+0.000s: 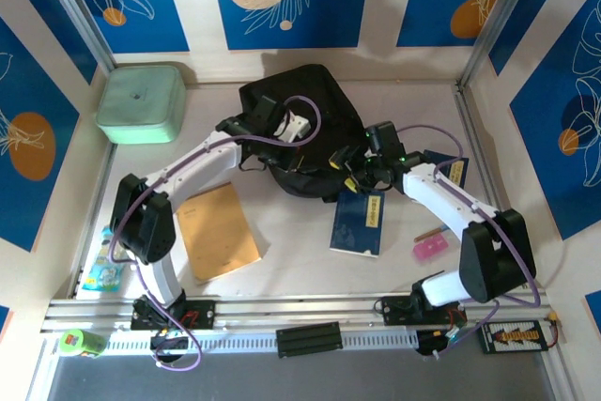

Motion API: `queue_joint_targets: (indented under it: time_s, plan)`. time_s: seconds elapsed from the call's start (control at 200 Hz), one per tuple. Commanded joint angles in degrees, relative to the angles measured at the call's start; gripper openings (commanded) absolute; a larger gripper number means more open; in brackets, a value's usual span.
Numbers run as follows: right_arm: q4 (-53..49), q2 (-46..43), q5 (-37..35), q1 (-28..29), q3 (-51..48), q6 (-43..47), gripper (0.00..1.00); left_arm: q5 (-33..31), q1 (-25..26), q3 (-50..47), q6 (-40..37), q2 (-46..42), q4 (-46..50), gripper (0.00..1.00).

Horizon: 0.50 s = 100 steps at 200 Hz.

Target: Pack books, pencil case, and school supplies into a backpack

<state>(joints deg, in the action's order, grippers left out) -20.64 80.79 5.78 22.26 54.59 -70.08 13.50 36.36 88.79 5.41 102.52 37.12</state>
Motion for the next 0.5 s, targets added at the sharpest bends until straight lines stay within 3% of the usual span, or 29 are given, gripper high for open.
queue_joint_targets:
  time_s: [0.0,0.27,0.495]
  plan:
    - [2.9,0.8,5.8,1.8,-1.6,-9.8,0.7,-0.2,0.3,3.4,-1.8,1.0,-0.1,0.0]
    - [6.6,8.2,5.4,3.1,4.7,-10.7,0.74,-1.7,0.4,4.2,-3.8,2.1,1.8,0.0]
    - [8.5,0.2,0.4,2.3,-1.4,-13.1,0.72,-2.3,0.4,3.5,-4.6,1.7,2.7,0.0]
